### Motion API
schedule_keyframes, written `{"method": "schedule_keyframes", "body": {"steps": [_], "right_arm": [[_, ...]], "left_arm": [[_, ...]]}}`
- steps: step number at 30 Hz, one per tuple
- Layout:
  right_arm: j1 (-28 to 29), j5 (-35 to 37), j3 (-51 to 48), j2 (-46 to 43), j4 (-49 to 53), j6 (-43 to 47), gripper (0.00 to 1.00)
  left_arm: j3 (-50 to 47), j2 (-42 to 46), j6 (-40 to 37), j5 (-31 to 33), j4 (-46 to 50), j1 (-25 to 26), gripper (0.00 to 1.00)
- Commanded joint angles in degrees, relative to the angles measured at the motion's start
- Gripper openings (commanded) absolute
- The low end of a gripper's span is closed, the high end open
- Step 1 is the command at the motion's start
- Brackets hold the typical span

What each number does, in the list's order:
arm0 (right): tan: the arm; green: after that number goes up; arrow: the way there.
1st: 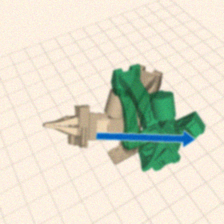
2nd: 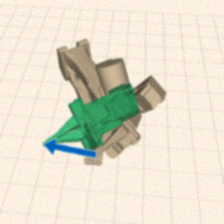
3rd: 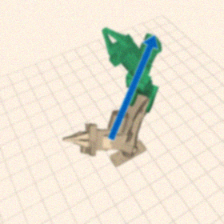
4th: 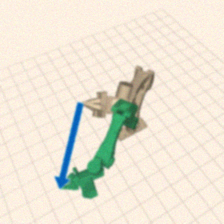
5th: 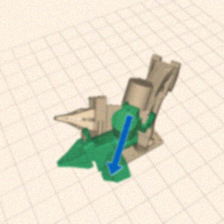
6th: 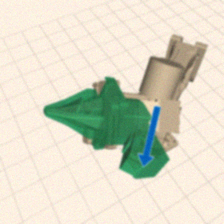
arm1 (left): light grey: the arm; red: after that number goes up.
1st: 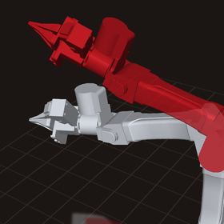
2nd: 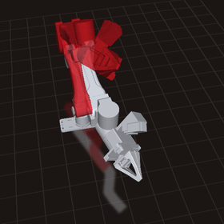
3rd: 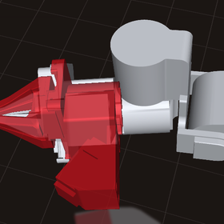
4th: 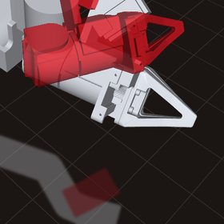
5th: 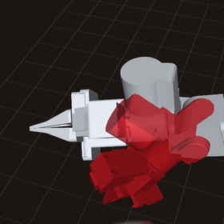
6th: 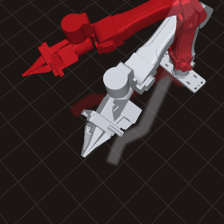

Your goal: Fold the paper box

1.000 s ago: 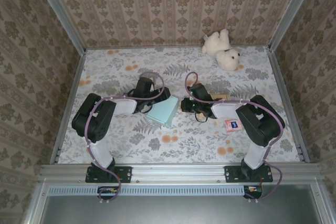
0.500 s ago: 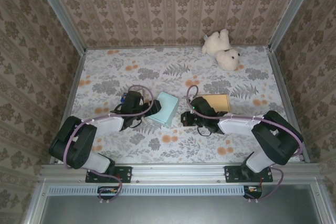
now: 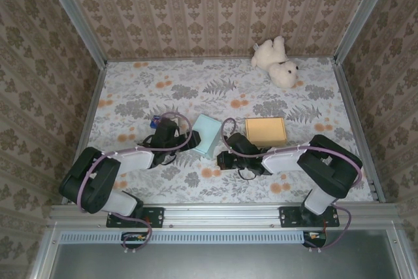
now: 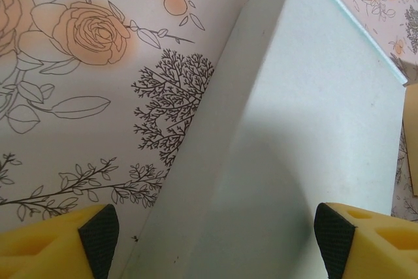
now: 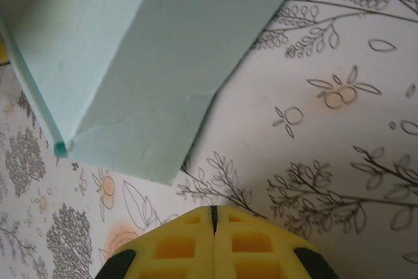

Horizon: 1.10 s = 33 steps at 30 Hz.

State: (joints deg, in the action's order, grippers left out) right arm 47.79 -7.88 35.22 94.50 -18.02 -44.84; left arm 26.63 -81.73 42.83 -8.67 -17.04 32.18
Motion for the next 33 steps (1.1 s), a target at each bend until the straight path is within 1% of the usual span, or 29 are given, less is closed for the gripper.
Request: {"method": "schedule_keyframes", "body": {"steps": [1,5,15,24,30,33], "right_arm": [[0.3,0.8,1.7,1.0,-1.2,-0.9,0.0],[0.3,1.1,2.1,1.5,-1.3,-1.2,0.0],[1.1,1.0,3.0,4.8,-4.2,-2.9,0.0],[1.9,1.8,3.5,6.3,-6.2,-4.1,0.0],[2.6,2.9,2.3,7.3,-14.3,-7.3,0.0],[3.1,3.8,2.5,7.0,-15.6,-7.4,0.0]], "left_arm": [[1.1,1.0,-1.2,1.6,1.9,0.2,0.82],[1.0,0.6,-0.1,0.1,0.5,0.7,0.82],[1.0,0.9,2.1,1.7,-0.2,4.9,0.82],[-0.3,1.8,5.3,5.5,-1.6,10.5,0.82],[-1.8,0.6,9.7,9.0,-5.3,16.8,0.82],[-2.4,-0.9,11.6,9.5,-7.9,19.2,0.82]]}}
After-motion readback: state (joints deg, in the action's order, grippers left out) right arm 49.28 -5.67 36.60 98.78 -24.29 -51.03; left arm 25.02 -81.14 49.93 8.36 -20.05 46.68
